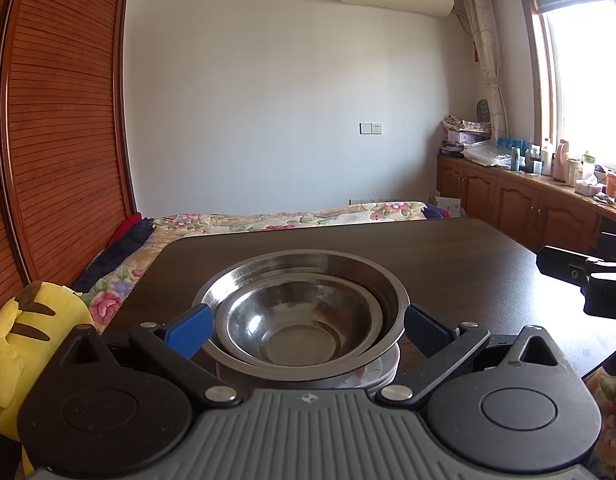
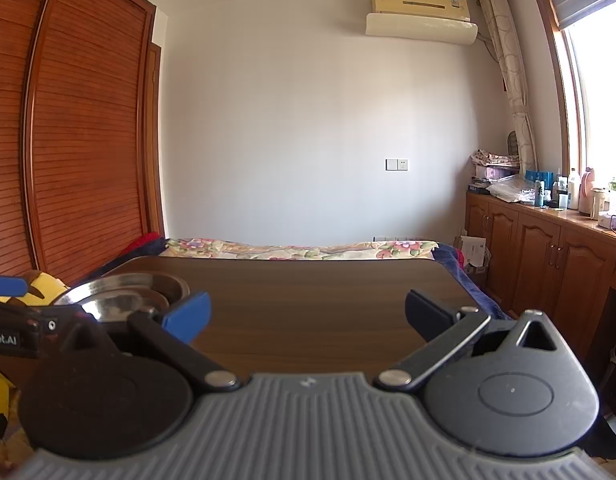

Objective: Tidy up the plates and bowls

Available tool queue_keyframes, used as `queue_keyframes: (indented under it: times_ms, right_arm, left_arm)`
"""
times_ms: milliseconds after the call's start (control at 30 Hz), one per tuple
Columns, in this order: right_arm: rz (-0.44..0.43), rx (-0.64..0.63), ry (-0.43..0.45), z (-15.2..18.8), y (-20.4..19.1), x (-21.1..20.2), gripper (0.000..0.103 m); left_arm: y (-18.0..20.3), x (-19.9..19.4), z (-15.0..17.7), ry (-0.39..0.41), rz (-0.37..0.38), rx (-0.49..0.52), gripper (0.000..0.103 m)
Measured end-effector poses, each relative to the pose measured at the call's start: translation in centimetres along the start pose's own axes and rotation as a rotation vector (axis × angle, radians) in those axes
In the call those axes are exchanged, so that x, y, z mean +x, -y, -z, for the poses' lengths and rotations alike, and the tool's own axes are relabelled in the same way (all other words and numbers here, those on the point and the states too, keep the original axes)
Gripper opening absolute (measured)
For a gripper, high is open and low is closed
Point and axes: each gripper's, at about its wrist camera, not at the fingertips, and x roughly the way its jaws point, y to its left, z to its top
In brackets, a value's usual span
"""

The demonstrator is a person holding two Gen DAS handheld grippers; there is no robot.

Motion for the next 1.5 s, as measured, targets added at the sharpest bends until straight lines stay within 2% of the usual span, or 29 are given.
queue_keyframes:
  times_ms: [1500]
  right_arm:
    - [0.001, 0.006, -0.01, 0.43, 0.26, 0.05, 0.103]
  left_arm:
    - [0.06, -0.02, 0.17, -0.001, 0.001, 0.0, 0.103]
